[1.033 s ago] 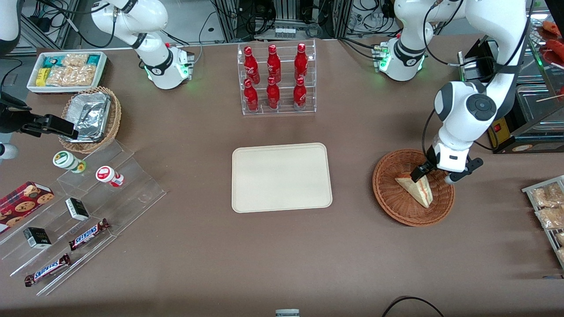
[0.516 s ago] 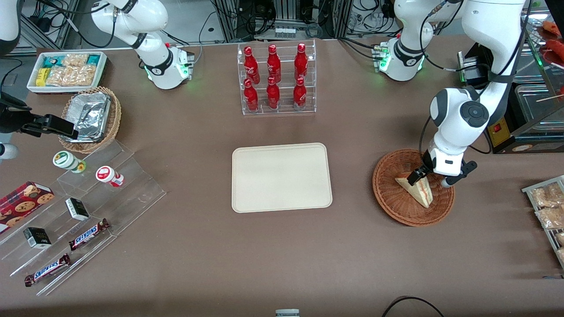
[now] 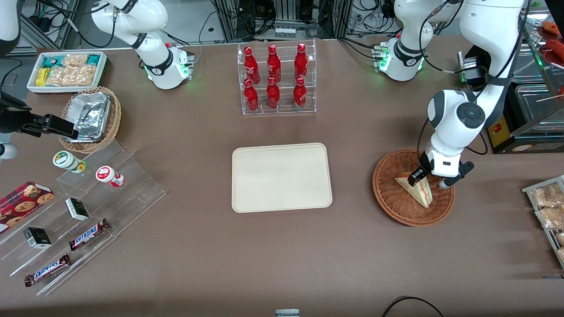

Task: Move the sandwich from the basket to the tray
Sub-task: 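Close the left gripper on the sandwich and lift it from the basket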

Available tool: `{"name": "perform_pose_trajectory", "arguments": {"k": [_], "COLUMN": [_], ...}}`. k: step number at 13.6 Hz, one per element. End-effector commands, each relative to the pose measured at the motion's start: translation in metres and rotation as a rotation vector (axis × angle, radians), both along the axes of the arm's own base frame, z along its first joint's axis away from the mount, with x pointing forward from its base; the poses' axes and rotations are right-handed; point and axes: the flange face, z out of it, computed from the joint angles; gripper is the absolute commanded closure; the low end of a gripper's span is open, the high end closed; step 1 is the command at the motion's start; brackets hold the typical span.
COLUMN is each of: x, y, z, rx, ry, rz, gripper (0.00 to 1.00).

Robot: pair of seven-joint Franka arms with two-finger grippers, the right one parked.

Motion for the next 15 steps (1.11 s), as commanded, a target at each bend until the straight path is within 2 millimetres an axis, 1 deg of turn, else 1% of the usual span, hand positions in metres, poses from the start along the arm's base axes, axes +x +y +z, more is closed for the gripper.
{"name": "perform_pose_trajectory", "arguments": {"k": [1, 3, 5, 6, 7, 9, 10, 11, 12, 14, 15], "x": [0.016, 0.028, 0.047, 0.056, 0.067, 0.072, 0.068, 0.059, 0.048, 0.033, 0.024], "y": [-0.005, -0.009, -0.028, -0.046, -0.073, -0.126, -0.154, -0.182, -0.215, -0.281, -0.313], "z": [0.02, 0.054, 0.102, 0.127, 0.156, 0.184, 0.189, 0.191, 0.189, 0.168, 0.155], "rx": [-0.01, 0.006, 0.024, 0.029, 0.031, 0.038, 0.04, 0.049, 0.083, 0.123, 0.125], "ry": [-0.027, 0.011, 0.072, 0.097, 0.108, 0.128, 0.123, 0.114, 0.103, 0.118, 0.131], "rz": [0.017, -0.005, -0.058, -0.085, -0.112, -0.19, -0.234, -0.286, -0.353, -0.461, -0.477], "gripper": [1.0, 1.0, 1.0, 1.0, 1.0, 1.0, 1.0, 1.0, 1.0, 1.0, 1.0]}}
